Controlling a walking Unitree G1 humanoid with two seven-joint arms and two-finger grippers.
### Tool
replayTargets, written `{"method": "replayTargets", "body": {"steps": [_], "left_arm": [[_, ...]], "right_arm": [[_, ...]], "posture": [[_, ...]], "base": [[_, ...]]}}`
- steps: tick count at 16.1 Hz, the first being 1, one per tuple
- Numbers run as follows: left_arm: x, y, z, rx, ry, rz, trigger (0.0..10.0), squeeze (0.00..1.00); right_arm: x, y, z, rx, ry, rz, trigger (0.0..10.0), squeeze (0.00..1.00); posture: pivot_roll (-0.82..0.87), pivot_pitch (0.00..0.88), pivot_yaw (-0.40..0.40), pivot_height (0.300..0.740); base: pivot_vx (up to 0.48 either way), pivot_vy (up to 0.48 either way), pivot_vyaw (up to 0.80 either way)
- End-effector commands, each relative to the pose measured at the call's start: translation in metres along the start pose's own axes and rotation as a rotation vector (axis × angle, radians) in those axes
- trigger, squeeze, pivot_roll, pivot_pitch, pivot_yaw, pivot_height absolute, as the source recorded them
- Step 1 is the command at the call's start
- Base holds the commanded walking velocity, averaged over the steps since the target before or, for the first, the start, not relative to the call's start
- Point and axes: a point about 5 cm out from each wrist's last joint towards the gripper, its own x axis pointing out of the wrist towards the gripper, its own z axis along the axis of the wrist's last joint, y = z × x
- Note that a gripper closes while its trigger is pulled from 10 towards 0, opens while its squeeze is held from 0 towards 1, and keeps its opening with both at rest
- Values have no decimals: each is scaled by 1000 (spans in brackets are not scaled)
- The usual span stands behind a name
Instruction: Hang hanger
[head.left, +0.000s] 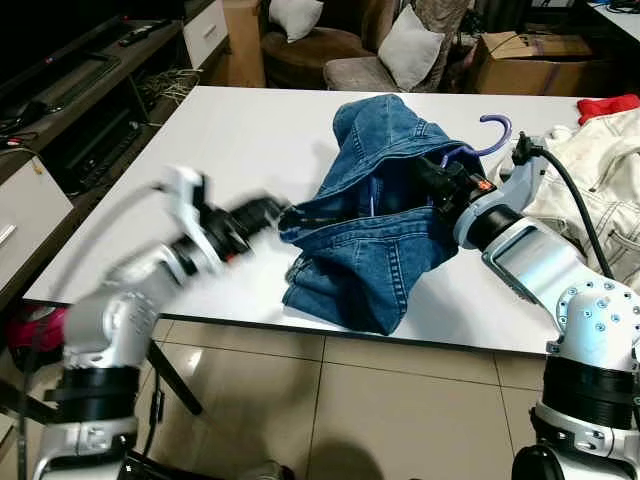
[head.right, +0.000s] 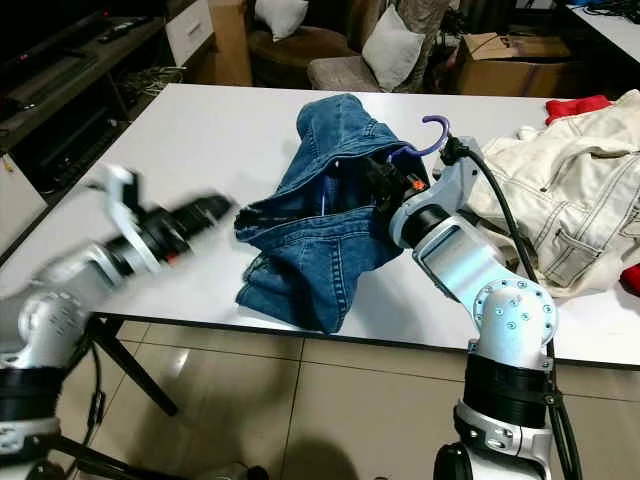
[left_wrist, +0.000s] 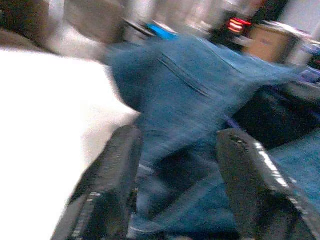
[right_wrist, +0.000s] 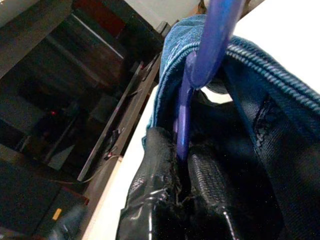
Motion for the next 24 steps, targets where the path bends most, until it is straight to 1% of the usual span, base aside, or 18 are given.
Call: {"method": "replayTargets", "body": {"steps": [1, 2, 3, 4, 6, 8, 9, 11, 14, 18, 19, 22, 24], "left_arm": [[-8, 11, 5, 77, 3, 110, 10000, 565], [-20, 12, -3, 160, 79, 176, 10000, 224], [-28, 7, -12, 211, 137, 203, 10000, 227], [-35, 2, -19, 221, 166, 215, 10000, 231], [-48, -4, -35, 172, 197, 254, 10000, 239], [-51, -15, -45, 199, 228, 234, 10000, 243], [-51, -16, -48, 206, 238, 230, 10000, 239], [-54, -19, -52, 235, 260, 235, 10000, 243], [-56, -25, -56, 236, 283, 228, 10000, 243], [-56, -28, -57, 243, 288, 219, 10000, 235], [-57, -28, -57, 226, 283, 234, 10000, 227], [-61, -25, -52, 273, 292, 240, 10000, 224], [-62, -24, -51, 287, 296, 237, 10000, 227]], "right_arm": [[-3, 3, 5, -10, -16, 12, 10000, 0], [-7, 5, 6, -22, -10, 19, 10000, 0], [-9, 6, 6, -34, -2, 24, 10000, 0], [-12, 8, 5, -46, 10, 28, 10000, 0], [-16, 10, 3, -69, 35, 43, 10000, 0], [-22, 8, 0, -90, 67, 54, 10000, 0], [-24, 7, -1, -99, 78, 58, 10000, 0], [-28, 6, -4, -112, 100, 63, 10000, 0], [-33, 3, -9, -122, 133, 64, 10000, 0], [-35, 4, -14, -143, 174, 84, 10000, 0], [-34, 5, -16, -148, 184, 90, 10000, 0], [-33, 9, -23, -155, 218, 115, 10000, 0], [-32, 9, -27, -150, 230, 118, 10000, 0]], "posture": [[-147, 0, 67, 740], [-144, 0, 66, 740], [-140, 0, 65, 740], [-139, 0, 64, 740], [-129, 0, 55, 740], [-115, 0, 45, 740], [-113, 0, 44, 740], [-110, 0, 44, 740], [-109, 0, 47, 740], [-99, 0, 36, 740], [-93, 0, 29, 740], [-82, 0, 24, 740], [-79, 0, 25, 740]], "base": [[0, 0, 0], [0, 0, 0], [0, 0, 0], [0, 0, 0], [0, -394, 0], [0, -467, 466], [0, -480, 506], [0, -480, 513], [0, -480, 515], [0, -432, 670], [0, 0, 800], [0, 0, 800], [0, 0, 800]]}}
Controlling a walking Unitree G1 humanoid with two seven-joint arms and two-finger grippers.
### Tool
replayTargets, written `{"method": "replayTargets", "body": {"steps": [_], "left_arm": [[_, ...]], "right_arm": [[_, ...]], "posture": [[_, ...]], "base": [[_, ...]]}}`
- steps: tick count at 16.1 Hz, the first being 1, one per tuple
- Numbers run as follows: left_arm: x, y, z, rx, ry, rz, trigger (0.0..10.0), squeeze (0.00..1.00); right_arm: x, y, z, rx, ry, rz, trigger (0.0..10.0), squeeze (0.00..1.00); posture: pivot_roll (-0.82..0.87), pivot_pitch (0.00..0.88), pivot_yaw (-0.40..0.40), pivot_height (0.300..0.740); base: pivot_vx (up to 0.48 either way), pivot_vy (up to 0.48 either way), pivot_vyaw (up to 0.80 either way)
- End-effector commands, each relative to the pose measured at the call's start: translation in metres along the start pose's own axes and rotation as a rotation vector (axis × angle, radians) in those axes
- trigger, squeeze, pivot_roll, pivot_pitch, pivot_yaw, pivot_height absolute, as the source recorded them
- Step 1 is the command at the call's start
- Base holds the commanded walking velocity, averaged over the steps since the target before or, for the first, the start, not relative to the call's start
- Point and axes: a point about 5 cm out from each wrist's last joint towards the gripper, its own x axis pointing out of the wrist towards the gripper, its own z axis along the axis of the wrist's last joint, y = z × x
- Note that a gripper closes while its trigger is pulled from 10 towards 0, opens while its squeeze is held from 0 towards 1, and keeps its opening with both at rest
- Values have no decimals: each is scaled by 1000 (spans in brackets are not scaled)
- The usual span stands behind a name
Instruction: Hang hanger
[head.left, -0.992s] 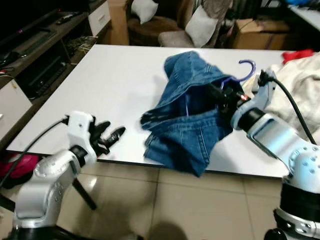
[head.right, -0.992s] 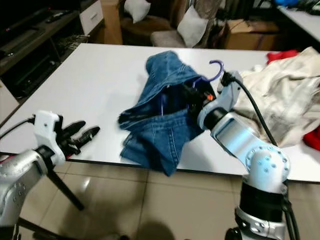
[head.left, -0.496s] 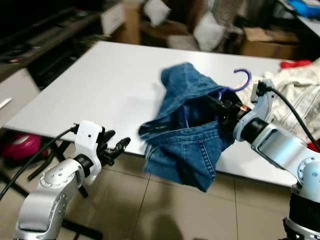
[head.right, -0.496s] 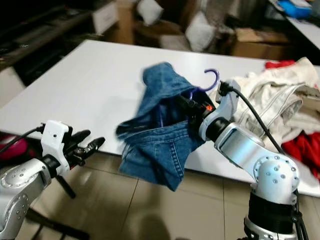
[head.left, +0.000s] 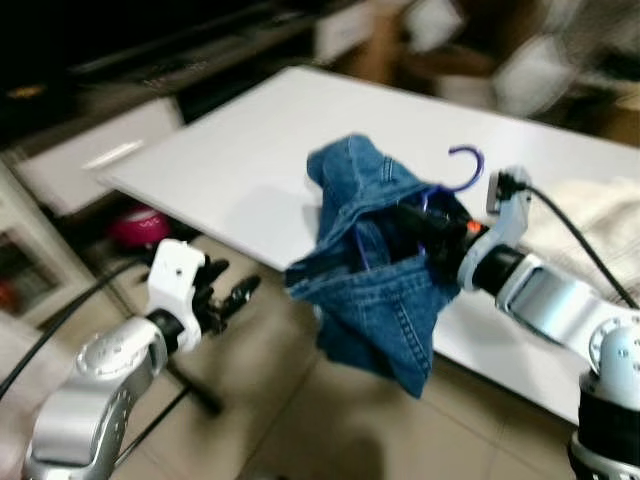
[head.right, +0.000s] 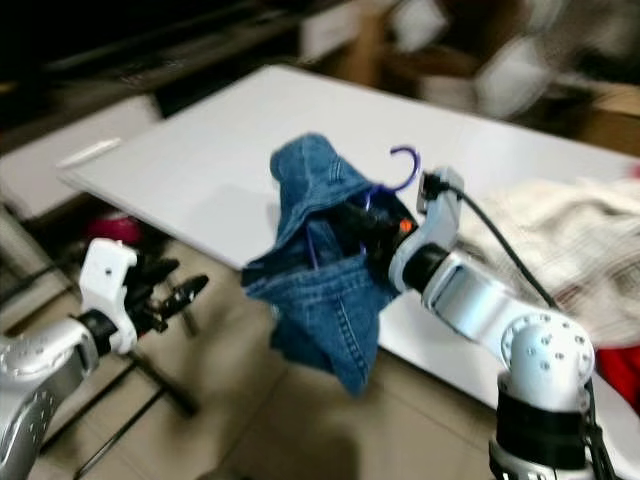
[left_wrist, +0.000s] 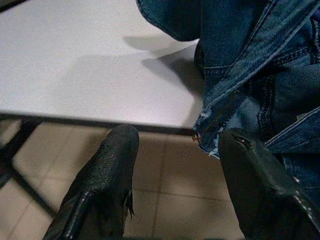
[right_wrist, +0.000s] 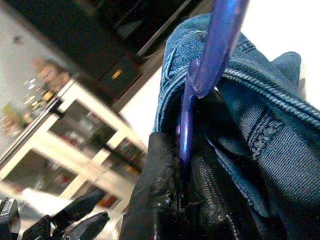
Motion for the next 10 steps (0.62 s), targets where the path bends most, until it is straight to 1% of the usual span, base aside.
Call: {"method": "replayTargets", "body": {"steps": [1, 6, 10], "left_arm": [[-2, 2, 3, 37, 3, 6, 10000, 231], [-3, 2, 2, 46, 15, -7, 10000, 231], [-5, 2, 1, 48, 19, -1, 10000, 231]], "right_arm": [[2, 9, -3, -8, 14, 55, 10000, 0], [3, 10, -8, -7, 27, 58, 10000, 0], [6, 10, -9, -18, 42, 61, 10000, 0]], "posture": [[-78, 0, 27, 740], [-73, 0, 25, 740], [-60, 0, 6, 740]], "base": [[0, 0, 800], [0, 0, 800], [0, 0, 800]]}}
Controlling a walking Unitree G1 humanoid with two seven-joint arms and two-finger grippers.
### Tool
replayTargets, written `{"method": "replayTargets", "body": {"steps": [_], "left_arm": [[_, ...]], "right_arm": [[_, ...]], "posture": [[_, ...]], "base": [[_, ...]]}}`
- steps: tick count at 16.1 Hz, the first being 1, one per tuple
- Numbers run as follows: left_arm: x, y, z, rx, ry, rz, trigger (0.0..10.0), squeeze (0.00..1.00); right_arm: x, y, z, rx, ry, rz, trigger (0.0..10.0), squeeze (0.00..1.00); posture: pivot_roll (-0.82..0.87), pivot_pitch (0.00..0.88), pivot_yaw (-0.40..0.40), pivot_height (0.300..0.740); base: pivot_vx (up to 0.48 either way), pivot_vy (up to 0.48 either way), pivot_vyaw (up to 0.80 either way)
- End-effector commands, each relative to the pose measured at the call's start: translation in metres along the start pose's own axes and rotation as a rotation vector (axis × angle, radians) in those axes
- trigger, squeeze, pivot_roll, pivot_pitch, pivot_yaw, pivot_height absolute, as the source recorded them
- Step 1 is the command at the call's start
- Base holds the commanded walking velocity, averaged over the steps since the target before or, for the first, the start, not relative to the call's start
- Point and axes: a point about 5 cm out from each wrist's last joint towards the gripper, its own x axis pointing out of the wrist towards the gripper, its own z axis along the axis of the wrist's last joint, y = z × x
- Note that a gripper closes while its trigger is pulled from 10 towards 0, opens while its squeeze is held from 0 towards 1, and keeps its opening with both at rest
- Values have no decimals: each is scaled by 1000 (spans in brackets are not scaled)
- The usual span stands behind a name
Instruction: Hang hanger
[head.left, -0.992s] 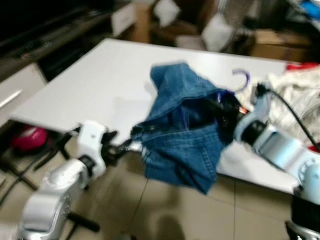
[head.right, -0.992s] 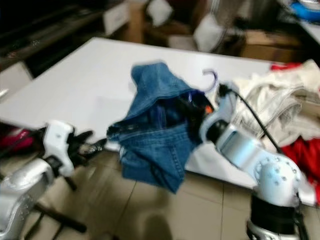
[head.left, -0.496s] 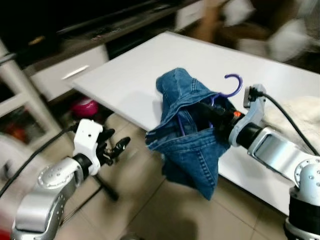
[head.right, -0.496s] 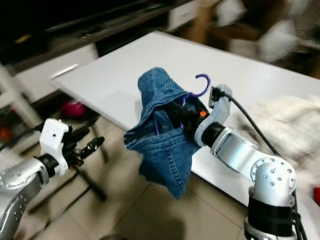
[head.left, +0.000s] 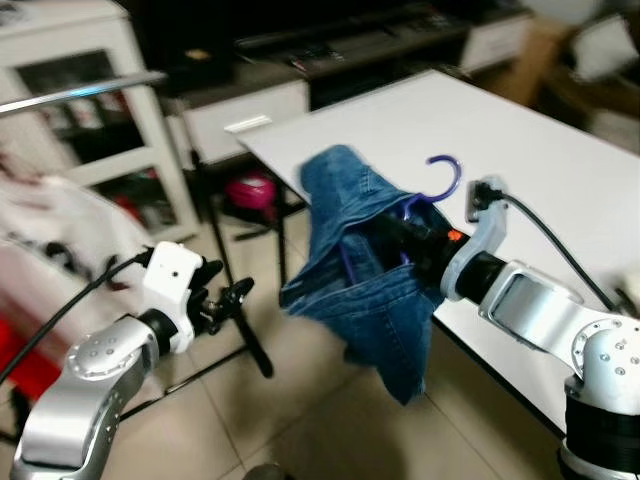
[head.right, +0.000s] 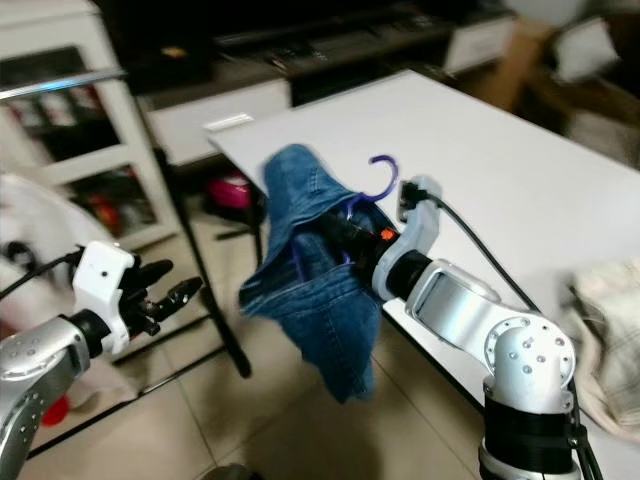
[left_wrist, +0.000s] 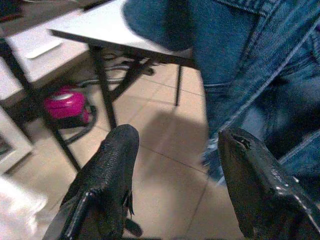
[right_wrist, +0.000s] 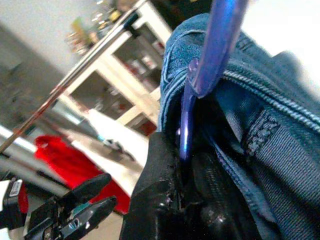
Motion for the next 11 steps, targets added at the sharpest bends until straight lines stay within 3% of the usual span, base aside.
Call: {"method": "replayTargets", "body": {"steps": [1, 5, 11], "left_arm": [[-1, -3, 1, 3, -3, -10, 10000, 231], [-4, -3, 0, 11, 2, 3, 10000, 231], [-1, -3, -1, 55, 28, -2, 10000, 227]], "right_arm": [[-1, 2, 4, -16, -6, 17, 10000, 0], [2, 0, 1, -33, 16, 9, 10000, 0], [14, -24, -22, -285, 89, -141, 10000, 0]], "posture": [[-59, 0, 5, 740], [-43, 0, -11, 740], [-52, 0, 3, 740]], "base": [[0, 0, 800], [0, 0, 800], [0, 0, 800]]}}
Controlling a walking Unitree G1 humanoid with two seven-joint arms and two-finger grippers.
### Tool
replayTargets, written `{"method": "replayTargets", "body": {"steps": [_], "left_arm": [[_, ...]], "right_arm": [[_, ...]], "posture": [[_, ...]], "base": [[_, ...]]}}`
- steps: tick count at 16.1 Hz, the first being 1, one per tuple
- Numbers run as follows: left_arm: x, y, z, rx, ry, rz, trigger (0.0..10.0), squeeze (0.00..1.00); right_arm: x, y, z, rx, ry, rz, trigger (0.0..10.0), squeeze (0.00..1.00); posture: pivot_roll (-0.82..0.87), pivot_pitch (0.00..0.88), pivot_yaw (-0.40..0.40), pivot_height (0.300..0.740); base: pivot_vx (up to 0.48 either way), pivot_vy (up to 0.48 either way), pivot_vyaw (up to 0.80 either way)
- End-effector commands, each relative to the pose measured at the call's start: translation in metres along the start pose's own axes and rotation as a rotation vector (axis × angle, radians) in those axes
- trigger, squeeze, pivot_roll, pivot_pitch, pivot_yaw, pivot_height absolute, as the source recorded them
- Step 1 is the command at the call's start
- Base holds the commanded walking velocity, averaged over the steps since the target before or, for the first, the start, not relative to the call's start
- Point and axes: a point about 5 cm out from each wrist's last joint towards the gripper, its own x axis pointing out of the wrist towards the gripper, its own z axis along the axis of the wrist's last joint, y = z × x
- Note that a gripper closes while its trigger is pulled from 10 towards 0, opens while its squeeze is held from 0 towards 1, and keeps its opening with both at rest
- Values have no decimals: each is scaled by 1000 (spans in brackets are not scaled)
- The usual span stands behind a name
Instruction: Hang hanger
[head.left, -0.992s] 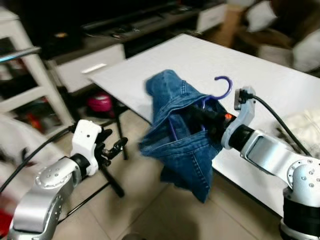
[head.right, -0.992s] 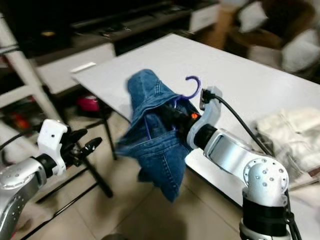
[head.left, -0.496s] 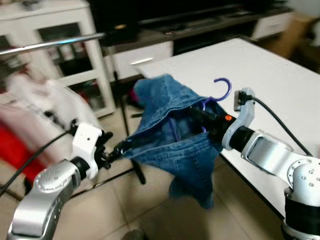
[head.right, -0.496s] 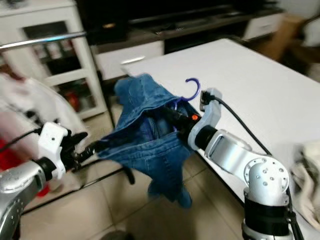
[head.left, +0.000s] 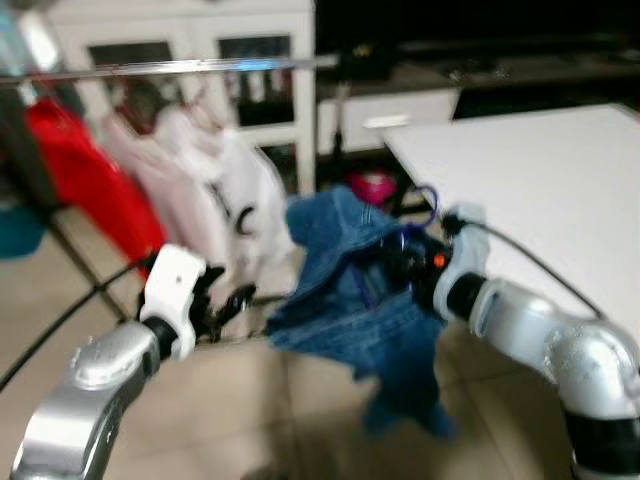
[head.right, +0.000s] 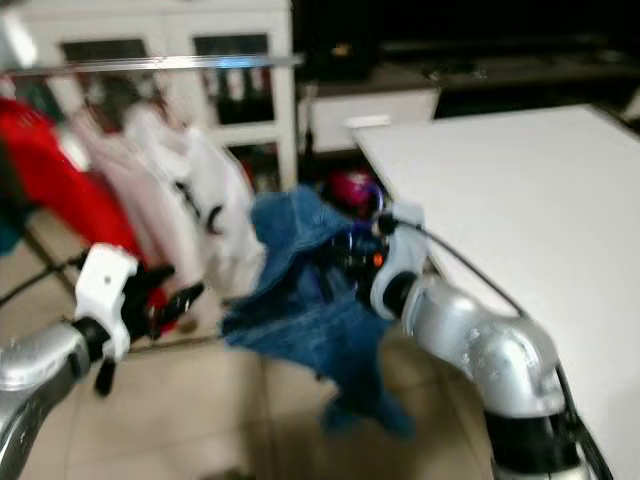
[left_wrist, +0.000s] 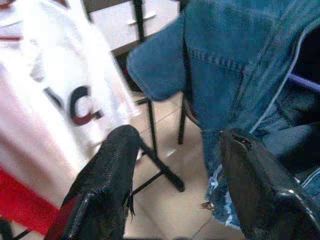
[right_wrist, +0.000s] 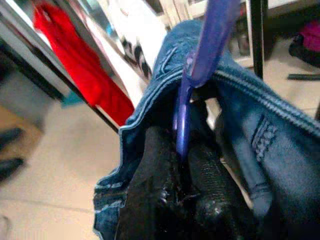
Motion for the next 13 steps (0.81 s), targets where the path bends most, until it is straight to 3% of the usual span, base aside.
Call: {"method": "replayTargets", "body": {"steps": [1, 3, 6, 7, 8, 10, 11, 13], "left_arm": [[1, 1, -3, 19, 22, 5, 10000, 224], [12, 0, -2, 71, 34, -5, 10000, 224], [23, -8, -1, 109, 28, -72, 10000, 278], [26, -13, 2, 118, -2, -138, 10000, 925], [29, -12, 1, 140, 18, -139, 10000, 1000], [32, -2, 2, 178, 12, -74, 10000, 1000], [31, 11, 5, 207, -4, -46, 10000, 1000], [25, 30, 15, 251, -33, -67, 10000, 1000]], "right_arm": [[2, 2, 1, -67, -19, 4, 10000, 0], [10, -9, -9, -230, -31, -79, 10000, 0], [13, -9, -11, -226, -78, -22, 10000, 0], [14, -7, -11, -213, -99, 17, 10000, 0], [13, -5, -11, -222, -103, 56, 10000, 0], [9, -2, -9, -259, -124, 116, 10000, 0], [3, -1, -5, -301, -129, 167, 10000, 0], [-7, -2, -2, -391, -69, 263, 10000, 0]], "posture": [[-55, 0, 2, 740], [-63, 0, 1, 740], [-73, 0, 4, 740], [-79, 0, 6, 740], [-86, 0, 9, 740], [-96, 0, 11, 740], [-98, 0, 12, 740], [-103, 0, 14, 740]], "base": [[0, 0, 800], [0, 0, 400], [0, 0, 0], [0, 0, 0], [0, 0, 0], [0, 0, 0], [0, 0, 0], [0, 0, 0]]}}
